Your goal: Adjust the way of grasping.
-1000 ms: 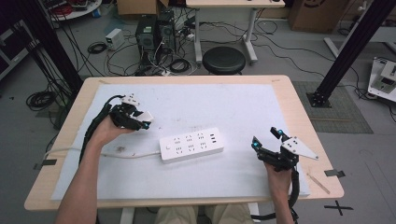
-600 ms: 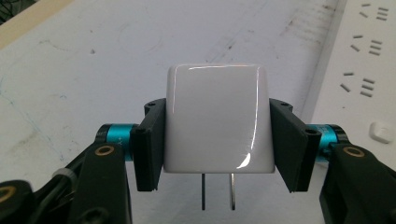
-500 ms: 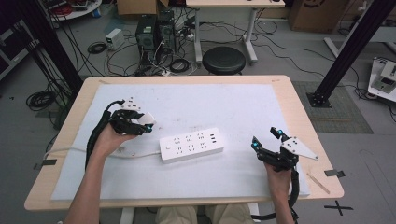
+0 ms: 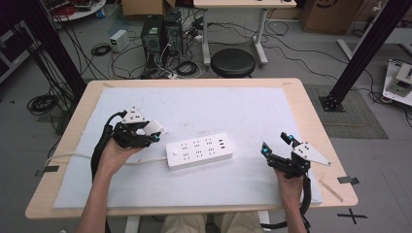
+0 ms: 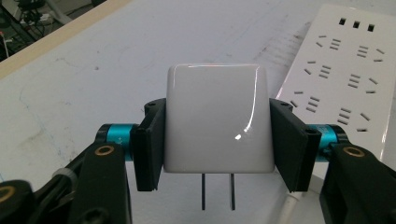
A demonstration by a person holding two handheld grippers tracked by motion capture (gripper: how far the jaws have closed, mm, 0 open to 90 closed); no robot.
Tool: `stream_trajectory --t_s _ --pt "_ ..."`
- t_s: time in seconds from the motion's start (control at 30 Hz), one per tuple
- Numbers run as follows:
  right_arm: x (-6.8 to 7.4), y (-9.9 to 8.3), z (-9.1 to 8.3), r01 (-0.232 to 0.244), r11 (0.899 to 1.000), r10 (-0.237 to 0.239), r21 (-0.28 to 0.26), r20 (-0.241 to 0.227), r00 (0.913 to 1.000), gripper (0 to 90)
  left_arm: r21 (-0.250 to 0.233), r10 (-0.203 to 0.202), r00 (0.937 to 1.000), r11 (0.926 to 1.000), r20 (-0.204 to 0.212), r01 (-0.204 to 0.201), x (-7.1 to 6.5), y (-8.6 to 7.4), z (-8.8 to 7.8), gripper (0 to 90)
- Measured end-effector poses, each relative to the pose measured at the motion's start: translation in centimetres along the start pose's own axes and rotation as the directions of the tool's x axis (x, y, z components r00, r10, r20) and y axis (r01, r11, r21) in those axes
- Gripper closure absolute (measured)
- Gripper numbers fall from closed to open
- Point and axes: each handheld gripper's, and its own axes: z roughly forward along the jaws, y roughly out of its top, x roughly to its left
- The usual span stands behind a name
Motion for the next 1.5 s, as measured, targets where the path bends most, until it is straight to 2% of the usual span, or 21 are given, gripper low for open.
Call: stream_trajectory --t_s 0.13,0.2,0.3,0.33,0.53,0.63,0.73,0.87,0.9,1.0,1.03,1.07,1.1,1.2,1.27,1.3,1.33,1.37,1.4,1.43,1.5 --pt "0.1 0.0 0.0 -0.002 1.000 0.002 0.002 -0.003 1.0000 19.3 -0.025 0.013 0.9997 0.9996 -0.022 -0.014 -1.3 -0.1 -0.4 42.4" --pt "0.1 0.1 0.0 -0.021 1.000 0.021 0.013 -0.014 0.9997 19.3 -0.040 0.020 0.9993 0.9990 -0.032 -0.021 -2.1 -0.1 -0.5 42.4" --pt "0.2 0.1 0.0 -0.017 1.000 0.017 0.011 -0.019 0.9997 19.3 -0.045 0.026 0.9991 0.9986 -0.034 -0.027 -2.4 0.0 -0.5 42.4" --pt "0.3 0.1 0.1 -0.013 1.000 0.014 0.020 -0.012 0.9998 19.3 -0.067 0.038 0.9978 0.9969 -0.054 -0.041 -3.8 0.1 -0.4 42.4" --pt "0.3 0.2 0.3 0.006 1.000 -0.005 0.008 -0.012 0.9999 19.3 -0.081 0.067 0.9937 0.9940 -0.090 -0.075 -6.1 0.2 0.1 42.4" --pt "-0.1 0.3 0.3 -0.037 0.999 0.038 0.024 -0.050 0.9980 19.2 -0.074 0.095 0.9892 0.9918 -0.112 -0.104 -7.1 0.2 0.5 42.4" --pt "-0.3 0.6 0.3 -0.079 0.995 0.085 0.056 -0.113 0.9899 19.2 -0.069 0.126 0.9838 0.9884 -0.127 -0.136 -8.0 0.2 0.9 42.4" --pt "-0.3 1.2 0.2 -0.086 0.995 0.093 0.052 -0.165 0.9819 19.3 -0.075 0.154 0.9769 0.9832 -0.148 -0.167 -8.7 0.4 1.2 42.4" --pt "-0.2 1.4 0.2 -0.085 0.995 0.093 0.050 -0.183 0.9787 19.3 -0.081 0.169 0.9733 0.9798 -0.156 -0.183 -9.1 0.4 1.4 42.4" --pt "-0.2 2.5 0.4 -0.127 0.990 0.137 0.054 -0.252 0.9580 19.3 -0.078 0.197 0.9667 0.9742 -0.164 -0.212 -9.6 0.6 1.5 42.4" --pt "-0.2 2.5 0.4 -0.127 0.990 0.137 0.054 -0.252 0.9580 19.3 -0.080 0.205 0.9647 0.9721 -0.165 -0.220 -9.9 0.6 1.5 42.4" --pt "-0.2 2.8 0.5 -0.135 0.989 0.145 0.054 -0.265 0.9532 19.3 -0.086 0.210 0.9627 0.9702 -0.170 -0.227 -10.2 0.6 1.6 42.4" --pt "-0.1 3.3 0.7 -0.157 0.986 0.168 0.061 -0.294 0.9410 19.3 -0.083 0.217 0.9609 0.9688 -0.172 -0.234 -10.4 0.7 1.6 42.4" --pt "0.0 3.5 0.8 -0.162 0.985 0.174 0.064 -0.306 0.9362 19.2 -0.086 0.225 0.9575 0.9661 -0.181 -0.243 -10.8 0.7 1.8 42.4" --pt "0.4 3.9 1.1 -0.161 0.984 0.176 0.072 -0.326 0.9289 19.3 -0.089 0.248 0.9481 0.9589 -0.199 -0.269 -11.4 0.7 1.8 42.4" --pt "0.4 3.9 1.1 -0.161 0.984 0.176 0.072 -0.326 0.9289 19.3 -0.089 0.248 0.9481 0.9589 -0.199 -0.269 -11.4 0.7 1.8 42.4" --pt "0.5 4.0 1.2 -0.160 0.984 0.176 0.074 -0.334 0.9262 19.3 -0.088 0.272 0.9376 0.9512 -0.217 -0.296 -11.9 0.7 1.8 42.4" --pt "0.5 4.0 1.2 -0.160 0.984 0.176 0.074 -0.334 0.9262 19.3 -0.088 0.272 0.9376 0.9512 -0.217 -0.296 -11.9 0.7 1.8 42.4" --pt "1.1 4.4 1.7 -0.157 0.984 0.176 0.082 -0.360 0.9162 19.3 -0.091 0.309 0.9158 0.9356 -0.256 -0.341 -12.8 0.5 1.9 42.4" --pt "1.1 4.4 1.7 -0.157 0.984 0.176 0.082 -0.360 0.9162 19.3 -0.091 0.309 0.9158 0.9356 -0.256 -0.341 -12.8 0.5 1.9 42.4" --pt "1.4 4.5 1.9 -0.153 0.984 0.176 0.088 -0.377 0.9094 19.3 -0.093 0.336 0.8977 0.9225 -0.285 -0.375 -13.5 0.4 2.0 42.4"
